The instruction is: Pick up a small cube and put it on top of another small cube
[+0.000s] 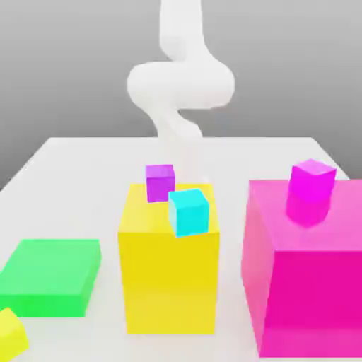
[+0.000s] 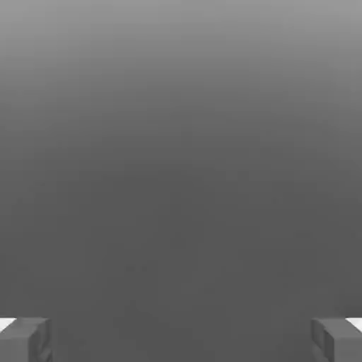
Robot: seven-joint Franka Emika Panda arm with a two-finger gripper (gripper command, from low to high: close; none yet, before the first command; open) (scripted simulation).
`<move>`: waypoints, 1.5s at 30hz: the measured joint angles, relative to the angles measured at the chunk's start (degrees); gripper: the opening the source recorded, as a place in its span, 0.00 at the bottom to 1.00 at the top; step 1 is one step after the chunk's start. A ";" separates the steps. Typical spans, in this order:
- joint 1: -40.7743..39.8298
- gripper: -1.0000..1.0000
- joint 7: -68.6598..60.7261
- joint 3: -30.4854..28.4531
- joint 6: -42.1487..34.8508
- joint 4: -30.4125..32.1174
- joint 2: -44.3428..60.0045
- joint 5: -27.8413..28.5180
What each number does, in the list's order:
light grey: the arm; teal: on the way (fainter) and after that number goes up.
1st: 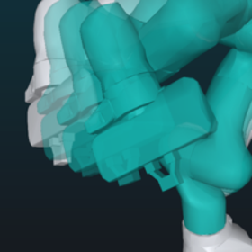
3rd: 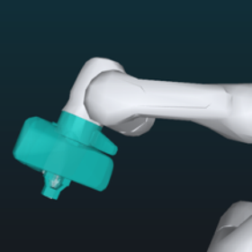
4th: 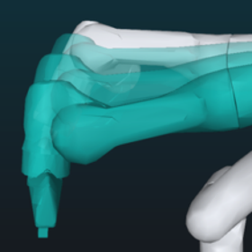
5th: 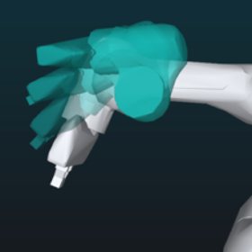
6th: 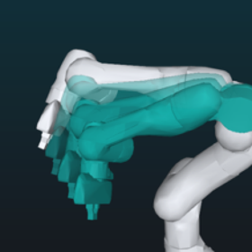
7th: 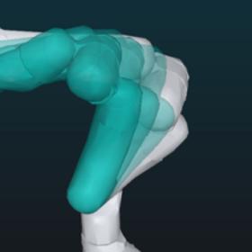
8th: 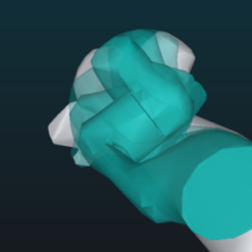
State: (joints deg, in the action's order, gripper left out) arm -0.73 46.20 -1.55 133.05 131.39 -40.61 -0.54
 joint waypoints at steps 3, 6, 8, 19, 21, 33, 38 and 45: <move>-0.91 0.50 0.39 -2.01 1.59 -0.49 6.52 -0.76; -1.78 0.50 0.67 -4.00 3.11 -0.96 12.76 -1.62; -2.36 0.50 0.81 -5.35 4.11 -1.28 16.90 -2.25; -7.54 0.50 0.41 -11.59 9.59 -3.02 39.83 -7.35; -9.01 0.50 0.31 -12.08 10.57 -3.34 44.01 -8.33; -16.25 0.50 -0.98 -12.67 19.34 -5.99 68.95 -14.06; -17.40 0.00 -1.92 -11.28 21.81 -6.71 72.24 -15.40; -15.90 0.00 -0.25 -13.32 17.82 -5.54 67.05 -13.05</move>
State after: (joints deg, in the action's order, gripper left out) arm -16.63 45.96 -14.87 150.86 125.84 26.44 -13.59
